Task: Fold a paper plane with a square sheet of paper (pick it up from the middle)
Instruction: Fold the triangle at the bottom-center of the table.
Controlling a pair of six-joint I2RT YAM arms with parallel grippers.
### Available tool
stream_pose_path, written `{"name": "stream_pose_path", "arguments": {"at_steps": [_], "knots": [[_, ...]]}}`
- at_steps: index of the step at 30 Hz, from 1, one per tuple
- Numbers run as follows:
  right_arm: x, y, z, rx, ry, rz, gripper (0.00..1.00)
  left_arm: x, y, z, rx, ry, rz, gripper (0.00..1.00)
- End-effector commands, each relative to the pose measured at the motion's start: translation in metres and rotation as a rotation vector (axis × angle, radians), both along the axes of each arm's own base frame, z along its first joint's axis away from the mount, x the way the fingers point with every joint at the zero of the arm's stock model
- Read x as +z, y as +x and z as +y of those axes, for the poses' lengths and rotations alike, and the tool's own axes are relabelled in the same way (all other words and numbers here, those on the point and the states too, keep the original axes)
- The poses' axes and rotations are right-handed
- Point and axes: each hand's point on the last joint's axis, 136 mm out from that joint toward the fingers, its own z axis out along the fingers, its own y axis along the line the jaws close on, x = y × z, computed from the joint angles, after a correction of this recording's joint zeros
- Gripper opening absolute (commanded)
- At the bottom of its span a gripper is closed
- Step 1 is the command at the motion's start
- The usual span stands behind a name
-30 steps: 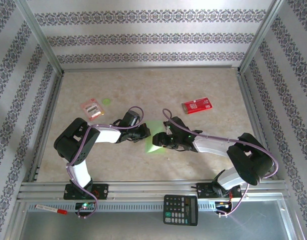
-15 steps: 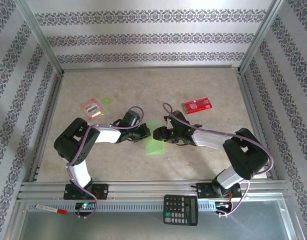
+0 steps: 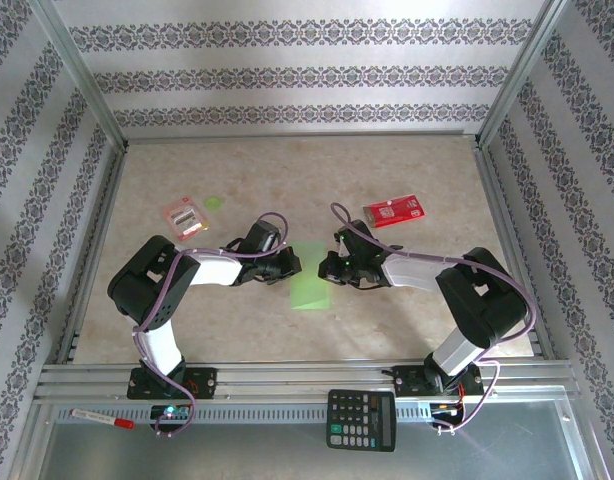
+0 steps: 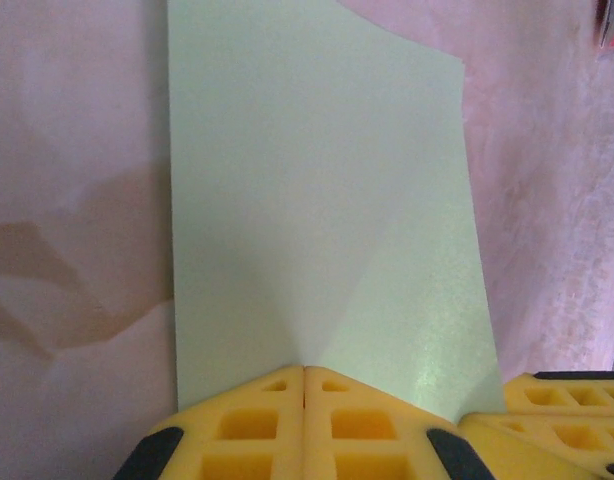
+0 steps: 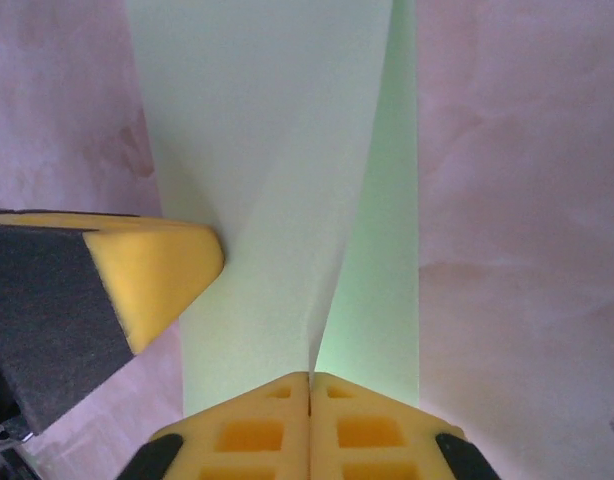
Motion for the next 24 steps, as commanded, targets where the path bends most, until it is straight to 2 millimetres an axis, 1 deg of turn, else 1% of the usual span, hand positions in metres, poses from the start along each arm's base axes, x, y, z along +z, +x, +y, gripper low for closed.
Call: {"name": "stream_pose_path", "arguments": {"at_steps": [1, 3, 4, 5, 6, 8, 9, 11, 12, 14, 16, 19, 21, 24], "knots": [[0.0, 0.002, -0.005, -0.057, -0.005, 0.038, 0.01, -0.018, -0.017, 0.019, -0.011, 0.103, 0.087, 0.09], [0.002, 0.0, -0.008, -0.095, 0.01, 0.061, 0.0, 0.003, -0.013, 0.015, -0.025, 0.083, 0.042, 0.24], [0.004, 0.0, -0.008, -0.111, 0.019, 0.067, 0.0, 0.012, -0.013, 0.016, -0.03, 0.08, 0.021, 0.31], [0.006, -0.001, -0.009, -0.13, 0.029, 0.075, 0.0, 0.026, -0.014, 0.017, -0.038, 0.075, -0.013, 0.4], [0.01, -0.002, -0.009, -0.147, 0.042, 0.079, 0.0, 0.035, -0.016, 0.02, -0.041, 0.087, -0.038, 0.48], [0.014, -0.004, -0.01, -0.173, 0.059, 0.093, 0.0, 0.049, -0.026, 0.026, -0.06, 0.113, -0.091, 0.59], [0.016, -0.005, -0.011, -0.187, 0.068, 0.102, 0.0, 0.056, -0.033, 0.025, -0.084, 0.124, -0.125, 0.62], [0.019, -0.006, -0.012, -0.208, 0.079, 0.116, 0.0, 0.072, -0.046, 0.021, -0.143, 0.144, -0.228, 0.64], [0.02, -0.006, -0.011, -0.215, 0.089, 0.127, 0.0, 0.078, -0.056, 0.017, -0.185, 0.164, -0.286, 0.65], [0.022, -0.007, -0.008, -0.219, 0.107, 0.151, 0.0, 0.086, -0.073, 0.009, -0.255, 0.205, -0.383, 0.67], [0.023, -0.007, -0.007, -0.224, 0.113, 0.171, 0.0, 0.087, -0.09, 0.002, -0.325, 0.252, -0.46, 0.68], [0.024, -0.008, -0.005, -0.239, 0.126, 0.198, 0.0, 0.084, -0.106, -0.009, -0.415, 0.374, -0.574, 0.7], [0.025, -0.008, -0.005, -0.25, 0.132, 0.208, 0.0, 0.079, -0.112, -0.017, -0.466, 0.455, -0.63, 0.71], [0.026, -0.007, -0.003, -0.257, 0.148, 0.221, 0.0, 0.068, -0.116, -0.029, -0.513, 0.53, -0.671, 0.72]]}}
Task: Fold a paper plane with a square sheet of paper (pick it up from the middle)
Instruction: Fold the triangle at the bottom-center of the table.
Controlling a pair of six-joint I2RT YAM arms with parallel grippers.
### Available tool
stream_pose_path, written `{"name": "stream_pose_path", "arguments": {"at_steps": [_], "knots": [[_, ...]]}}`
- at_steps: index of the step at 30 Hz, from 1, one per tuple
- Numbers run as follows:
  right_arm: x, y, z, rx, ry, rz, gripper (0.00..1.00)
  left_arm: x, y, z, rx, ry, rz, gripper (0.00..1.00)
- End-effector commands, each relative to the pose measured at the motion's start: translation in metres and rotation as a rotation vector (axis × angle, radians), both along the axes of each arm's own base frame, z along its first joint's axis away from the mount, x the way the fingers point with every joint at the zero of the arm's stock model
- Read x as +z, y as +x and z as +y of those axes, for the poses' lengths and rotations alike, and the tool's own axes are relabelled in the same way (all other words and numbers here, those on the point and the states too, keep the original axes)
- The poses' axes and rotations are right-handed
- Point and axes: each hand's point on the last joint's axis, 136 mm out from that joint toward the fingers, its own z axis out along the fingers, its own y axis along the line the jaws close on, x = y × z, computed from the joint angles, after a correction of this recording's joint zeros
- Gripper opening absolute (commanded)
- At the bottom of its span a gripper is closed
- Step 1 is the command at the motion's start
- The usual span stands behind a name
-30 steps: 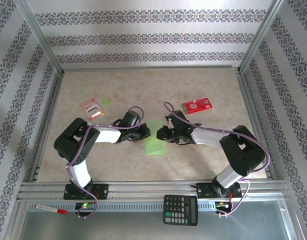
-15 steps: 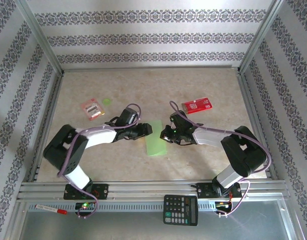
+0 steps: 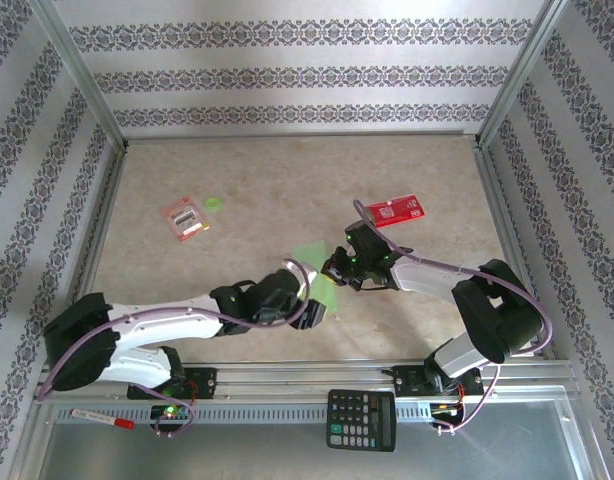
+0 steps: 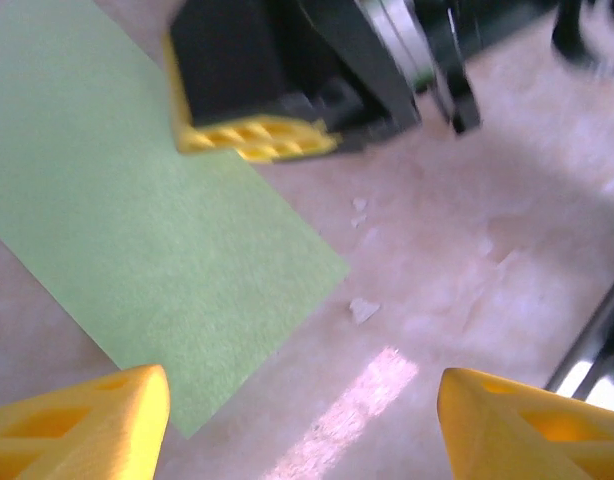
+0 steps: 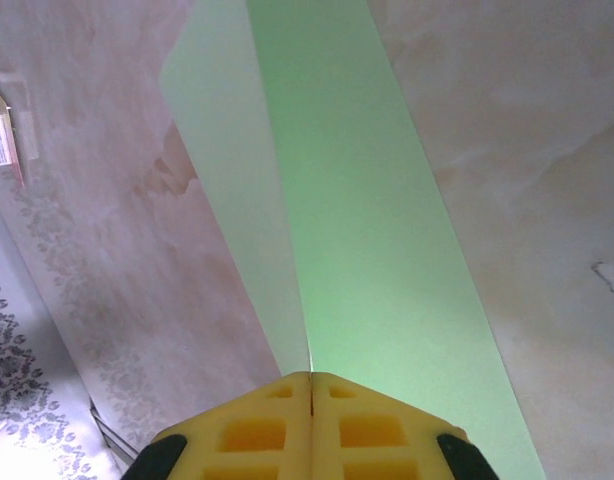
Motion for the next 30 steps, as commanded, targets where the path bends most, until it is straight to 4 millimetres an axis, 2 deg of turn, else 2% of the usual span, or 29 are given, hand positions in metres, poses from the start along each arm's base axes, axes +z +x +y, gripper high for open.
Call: {"name": "stream_pose_path", "arguments": {"at_steps": [1, 6, 9, 16, 27, 30], "knots": [[0.004, 0.001, 0.002, -0.025, 0.032, 0.04, 0.0, -0.013, 0.011, 0.003, -0.013, 0.179, -0.143, 0.72], [0.002, 0.0, 0.002, -0.031, 0.031, 0.051, 0.0, -0.025, 0.016, -0.013, -0.031, 0.211, -0.173, 0.72], [0.002, -0.001, 0.002, -0.031, 0.032, 0.048, 0.0, -0.029, 0.021, -0.015, -0.019, 0.229, -0.18, 0.68], [-0.007, -0.005, -0.001, -0.035, 0.015, 0.065, 0.0, -0.028, 0.024, -0.021, -0.02, 0.218, -0.19, 0.44], [-0.015, -0.007, -0.003, -0.033, -0.006, 0.072, 0.0, -0.029, 0.026, -0.026, -0.028, 0.204, -0.172, 0.16], [-0.016, -0.007, -0.005, -0.035, -0.015, 0.067, 0.0, -0.028, 0.025, -0.026, -0.034, 0.194, -0.162, 0.03]]}}
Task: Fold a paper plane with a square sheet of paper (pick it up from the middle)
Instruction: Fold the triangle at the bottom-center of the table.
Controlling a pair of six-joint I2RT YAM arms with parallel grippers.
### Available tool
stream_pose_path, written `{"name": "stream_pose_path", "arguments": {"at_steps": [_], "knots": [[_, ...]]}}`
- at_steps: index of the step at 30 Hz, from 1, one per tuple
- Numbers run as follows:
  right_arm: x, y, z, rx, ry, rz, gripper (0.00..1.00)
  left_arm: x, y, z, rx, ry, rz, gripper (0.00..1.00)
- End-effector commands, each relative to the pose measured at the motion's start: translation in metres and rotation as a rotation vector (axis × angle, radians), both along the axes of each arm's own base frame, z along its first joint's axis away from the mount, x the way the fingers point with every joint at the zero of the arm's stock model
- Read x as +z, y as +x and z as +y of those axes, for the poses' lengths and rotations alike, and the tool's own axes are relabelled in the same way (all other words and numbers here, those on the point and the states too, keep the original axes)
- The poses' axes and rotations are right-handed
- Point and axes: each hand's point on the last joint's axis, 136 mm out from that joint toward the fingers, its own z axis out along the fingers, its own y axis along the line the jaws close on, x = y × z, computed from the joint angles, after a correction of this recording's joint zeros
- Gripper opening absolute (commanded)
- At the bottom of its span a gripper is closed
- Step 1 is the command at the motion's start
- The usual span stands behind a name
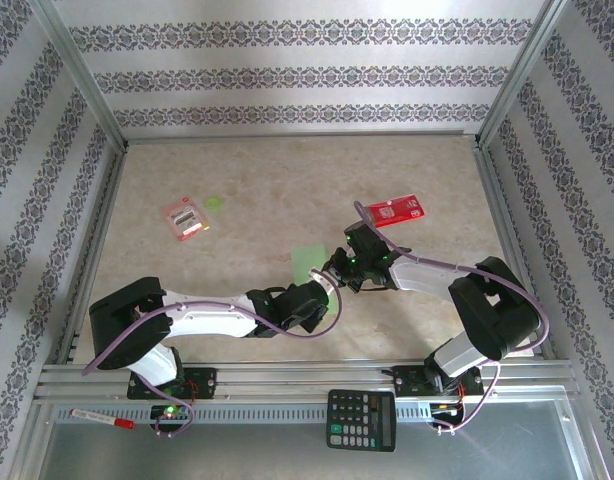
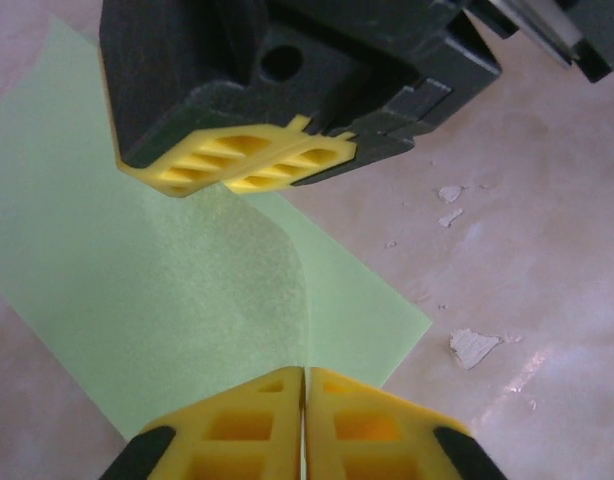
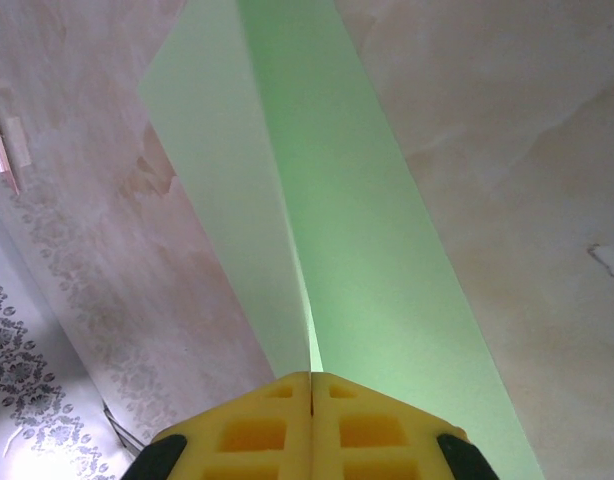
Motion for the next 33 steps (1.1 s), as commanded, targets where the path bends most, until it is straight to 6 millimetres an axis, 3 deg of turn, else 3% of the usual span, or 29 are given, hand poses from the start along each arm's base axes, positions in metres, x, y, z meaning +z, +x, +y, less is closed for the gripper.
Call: {"name": "stream_pose_path", "arguments": {"at_steps": [1, 5, 7, 11, 14, 18, 22, 29, 33], "knots": [[-0.011, -0.004, -0.007, -0.017, -0.03, 0.018, 0.0, 0.007, 0.004, -0.008, -0.006, -0.036, -0.001, 0.0], [-0.01, -0.003, -0.009, -0.016, -0.031, 0.011, 0.05, 0.006, 0.003, -0.003, -0.003, -0.065, 0.025, 0.0], [-0.006, -0.001, -0.014, -0.015, -0.032, -0.008, 0.14, 0.005, 0.003, 0.0, -0.009, -0.099, 0.052, 0.0], [0.013, 0.003, -0.028, 0.027, -0.041, -0.09, 0.31, 0.004, -0.006, -0.003, -0.071, -0.169, 0.147, 0.0], [0.029, 0.005, -0.036, 0.068, -0.077, -0.182, 0.35, 0.001, -0.016, -0.008, -0.124, -0.199, 0.204, 0.0], [0.043, 0.011, -0.025, 0.141, -0.049, -0.264, 0.33, -0.003, -0.019, -0.008, -0.132, -0.235, 0.256, 0.0], [0.038, 0.02, -0.011, 0.194, -0.025, -0.26, 0.25, -0.004, -0.019, -0.008, -0.128, -0.286, 0.311, 0.0], [0.006, 0.029, 0.002, 0.26, -0.052, -0.212, 0.17, -0.007, -0.013, -0.008, -0.113, -0.327, 0.358, 0.0], [-0.016, 0.028, -0.003, 0.275, -0.089, -0.176, 0.14, -0.007, -0.009, -0.008, -0.109, -0.364, 0.395, 0.0]]}}
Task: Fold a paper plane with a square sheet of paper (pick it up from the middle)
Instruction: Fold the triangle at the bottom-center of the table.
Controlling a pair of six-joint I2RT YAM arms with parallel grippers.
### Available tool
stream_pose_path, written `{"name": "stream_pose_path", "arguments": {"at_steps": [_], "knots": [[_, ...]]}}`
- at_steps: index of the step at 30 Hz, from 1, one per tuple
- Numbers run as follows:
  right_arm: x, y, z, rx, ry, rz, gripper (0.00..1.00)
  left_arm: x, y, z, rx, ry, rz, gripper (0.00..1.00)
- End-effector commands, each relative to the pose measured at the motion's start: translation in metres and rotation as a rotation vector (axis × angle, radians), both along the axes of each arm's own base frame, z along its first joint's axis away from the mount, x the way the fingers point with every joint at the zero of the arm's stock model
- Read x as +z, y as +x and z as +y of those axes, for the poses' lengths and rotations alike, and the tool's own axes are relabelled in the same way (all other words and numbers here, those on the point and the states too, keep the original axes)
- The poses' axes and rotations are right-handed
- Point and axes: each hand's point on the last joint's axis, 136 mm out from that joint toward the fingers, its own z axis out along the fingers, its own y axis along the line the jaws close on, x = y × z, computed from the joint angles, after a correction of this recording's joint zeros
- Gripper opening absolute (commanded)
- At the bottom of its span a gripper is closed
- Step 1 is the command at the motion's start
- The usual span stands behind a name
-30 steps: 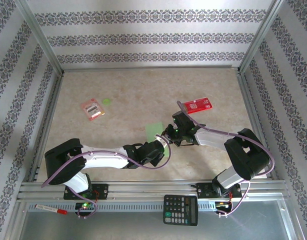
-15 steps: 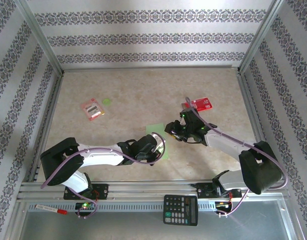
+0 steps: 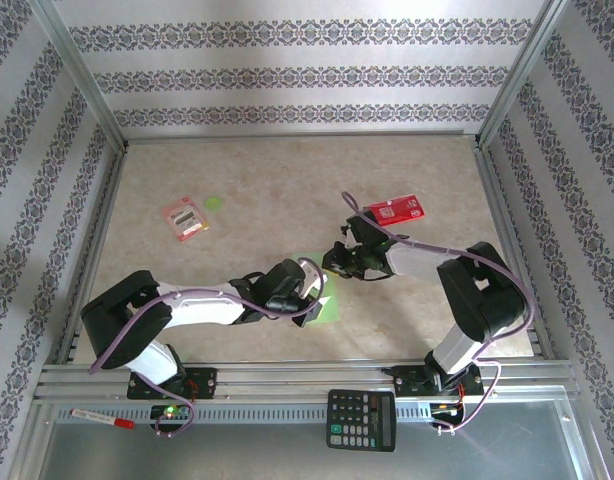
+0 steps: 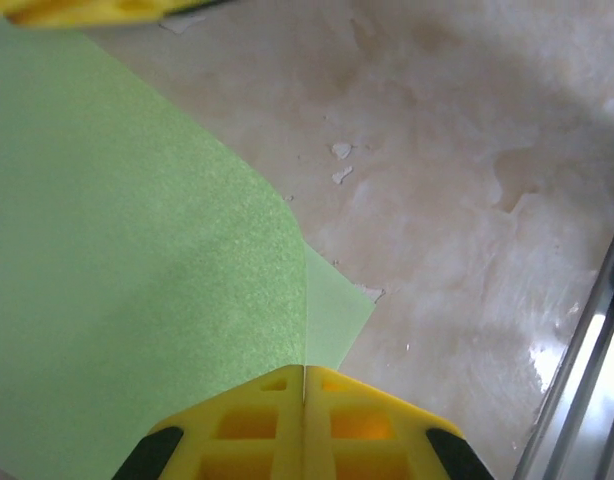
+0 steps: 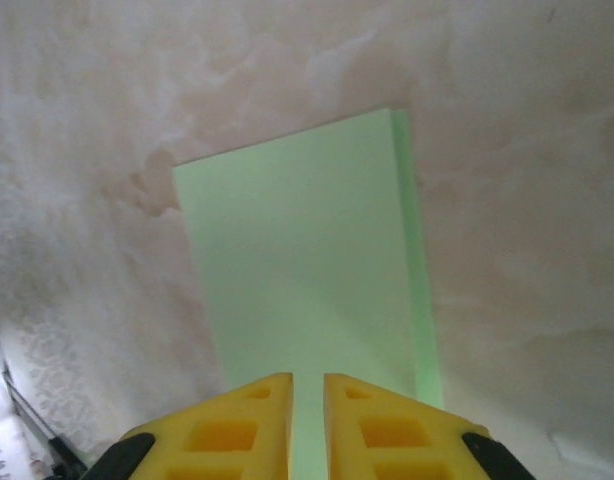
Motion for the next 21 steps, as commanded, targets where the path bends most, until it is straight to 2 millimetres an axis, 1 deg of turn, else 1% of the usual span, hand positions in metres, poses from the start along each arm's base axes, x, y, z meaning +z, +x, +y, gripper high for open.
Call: {"name": "stream_pose_path", "arguments": {"at_steps": [1, 6, 11, 21], "knots": [[-0.008, -0.001, 0.003, 0.05, -0.016, -0.011, 0.14, 0.0, 0.004, -0.003, 0.005, -0.066, 0.055, 0.0], [-0.024, -0.009, -0.003, 0.063, -0.048, 0.013, 0.12, -0.003, 0.011, -0.003, 0.012, -0.113, 0.127, 0.0], [-0.032, -0.015, -0.009, 0.06, -0.075, 0.025, 0.11, -0.006, 0.018, 0.005, 0.027, -0.146, 0.176, 0.0], [-0.036, -0.018, -0.012, 0.054, -0.086, 0.031, 0.1, -0.009, 0.028, 0.018, 0.073, -0.129, 0.18, 0.0]]}}
